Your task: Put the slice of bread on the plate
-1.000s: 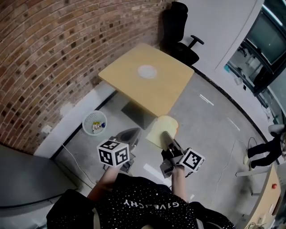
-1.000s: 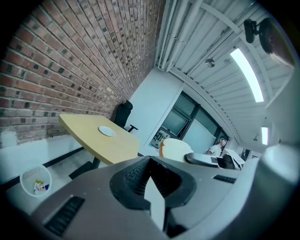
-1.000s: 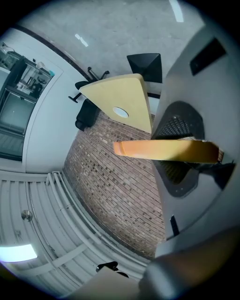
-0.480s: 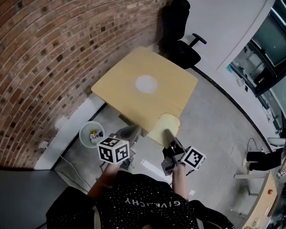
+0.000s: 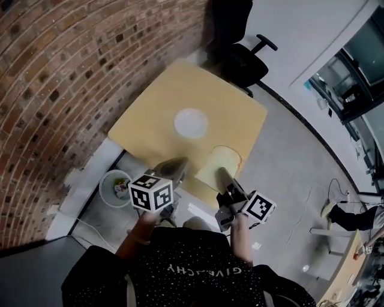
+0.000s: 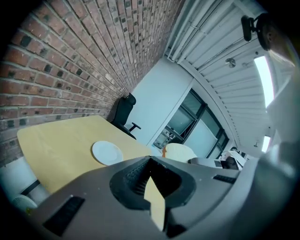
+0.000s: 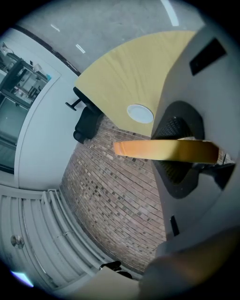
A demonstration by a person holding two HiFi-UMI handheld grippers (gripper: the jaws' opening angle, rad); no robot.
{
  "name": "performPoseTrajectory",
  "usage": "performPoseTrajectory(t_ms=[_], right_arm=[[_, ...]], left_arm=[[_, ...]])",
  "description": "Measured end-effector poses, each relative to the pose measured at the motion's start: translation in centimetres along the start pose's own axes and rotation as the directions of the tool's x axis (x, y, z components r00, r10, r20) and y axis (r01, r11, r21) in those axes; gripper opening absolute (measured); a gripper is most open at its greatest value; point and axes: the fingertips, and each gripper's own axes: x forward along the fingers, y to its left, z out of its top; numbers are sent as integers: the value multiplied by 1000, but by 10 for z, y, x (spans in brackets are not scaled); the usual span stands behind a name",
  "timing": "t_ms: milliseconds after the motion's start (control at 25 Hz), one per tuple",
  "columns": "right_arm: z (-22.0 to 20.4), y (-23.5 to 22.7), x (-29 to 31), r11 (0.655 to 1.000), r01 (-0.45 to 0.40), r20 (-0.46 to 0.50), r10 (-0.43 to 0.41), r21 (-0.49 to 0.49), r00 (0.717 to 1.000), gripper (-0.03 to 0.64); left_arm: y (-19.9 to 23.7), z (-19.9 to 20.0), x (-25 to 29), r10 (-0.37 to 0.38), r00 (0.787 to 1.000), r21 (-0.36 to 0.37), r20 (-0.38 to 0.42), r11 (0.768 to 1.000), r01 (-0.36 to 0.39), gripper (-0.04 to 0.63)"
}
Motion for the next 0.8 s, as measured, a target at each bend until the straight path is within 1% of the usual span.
performPoseTrajectory(t_ms=[160,280,440,560,680,800], right_arm=[[7,-17,26,1000,27,-51,-26,15,998,92],[15,-29,44,999,47,-106,-45,14,993,92],[25,-46,77,998,59,-181,-59,-5,982,92],[37,-57,107,998,48,-238,-59,-51,969,92],[49,-73,140,997,44,-286,-63,-71,956,92],[51,-96,167,994,78,-336,-101,-80,936,92]], left_arm=[[18,6,15,23,1000,-32,1,999,-23,9],[31,2,16,72,997,-83,-2,994,-72,9],[54,1,13,127,992,-150,22,981,-123,9],[68,-3,25,150,988,-189,19,971,-144,9],[79,-4,43,169,985,-218,20,963,-161,9],[90,-3,58,183,983,-260,34,951,-168,9]])
